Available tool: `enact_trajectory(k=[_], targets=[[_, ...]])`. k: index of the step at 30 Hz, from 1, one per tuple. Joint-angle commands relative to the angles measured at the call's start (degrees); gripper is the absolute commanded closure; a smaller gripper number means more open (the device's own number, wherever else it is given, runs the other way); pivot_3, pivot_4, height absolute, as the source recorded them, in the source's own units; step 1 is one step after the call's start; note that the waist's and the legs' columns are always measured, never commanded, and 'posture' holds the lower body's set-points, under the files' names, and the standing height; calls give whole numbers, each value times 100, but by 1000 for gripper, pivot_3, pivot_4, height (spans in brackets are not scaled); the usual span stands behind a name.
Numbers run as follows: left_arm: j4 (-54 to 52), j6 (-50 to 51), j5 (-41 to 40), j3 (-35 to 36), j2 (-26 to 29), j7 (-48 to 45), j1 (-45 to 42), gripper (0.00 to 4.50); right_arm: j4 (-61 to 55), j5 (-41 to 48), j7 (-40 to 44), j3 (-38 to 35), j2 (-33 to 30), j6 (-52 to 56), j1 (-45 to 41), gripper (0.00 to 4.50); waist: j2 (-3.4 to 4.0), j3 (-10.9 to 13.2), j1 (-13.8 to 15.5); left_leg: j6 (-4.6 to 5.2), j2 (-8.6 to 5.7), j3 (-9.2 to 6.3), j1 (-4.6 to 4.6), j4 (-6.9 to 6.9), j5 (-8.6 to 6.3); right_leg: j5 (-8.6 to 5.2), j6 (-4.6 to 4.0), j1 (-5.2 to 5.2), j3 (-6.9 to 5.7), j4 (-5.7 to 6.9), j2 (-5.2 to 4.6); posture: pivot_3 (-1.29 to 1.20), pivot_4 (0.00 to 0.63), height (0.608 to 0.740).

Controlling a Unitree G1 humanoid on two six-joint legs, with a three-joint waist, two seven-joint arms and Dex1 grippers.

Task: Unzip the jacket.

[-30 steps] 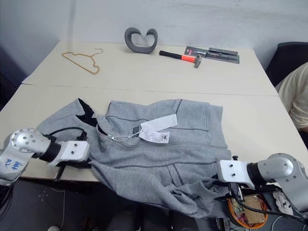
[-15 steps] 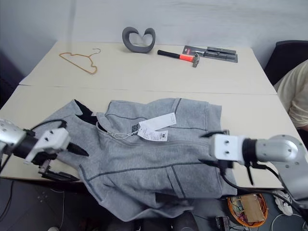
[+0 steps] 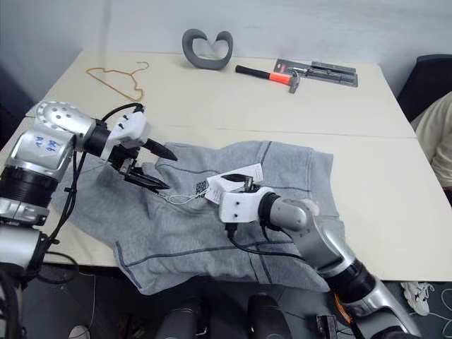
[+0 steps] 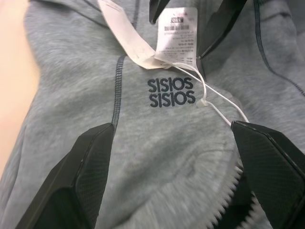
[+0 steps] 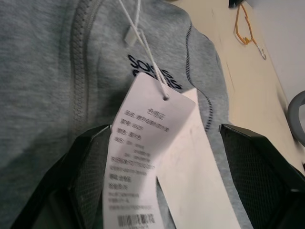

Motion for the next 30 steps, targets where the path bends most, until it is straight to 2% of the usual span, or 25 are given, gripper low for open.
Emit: enact_trajectory(k=[1, 8, 15, 23, 26, 30], targets=[[76, -276, -270, -348, 162, -641, -238, 378, 85, -179, -139, -48, 136, -175, -193, 739, 0, 0, -17, 0, 0, 0, 2, 4, 2, 0, 0, 0, 2, 8, 0, 0, 150, 740], [-352, -67, -1113, -895, 668, -641, -281, 378, 230, -344, -263, 7, 477, -176, -164, 739, 0, 0, -16, -8, 3, -1, 26, 2, 17, -1, -2, 2, 9, 32, 4, 0, 150, 740], [-575, -525, -1066, -1135, 1147, -641, 120, 378, 462, -578, -526, -77, 662, -59, -8, 739, 0, 0, 6, -8, 1, -2, 21, 2, 17, -1, -2, 3, 7, 38, 2, 0, 150, 740], [-474, -569, -951, -761, 829, -641, 240, 378, 1037, -671, -1013, -284, 827, -70, -207, 739, 0, 0, 15, -7, -1, -4, 16, 8, 17, 0, -2, 3, 3, 38, 1, 0, 150, 740], [-345, -688, -817, -698, 749, -641, 273, 342, 914, -642, -1087, -436, 810, -61, -306, 1291, 0, 0, 7, -7, 0, -4, 15, 9, 17, 0, -2, 2, 3, 40, 2, 0, 150, 740], [-268, -773, -713, -620, 689, -641, 306, 342, 781, -802, -1091, -494, 702, -82, -291, 2606, 0, 0, 0, -7, 1, -4, 17, 8, 17, 0, -2, 1, 3, 41, 4, 0, 150, 740]])
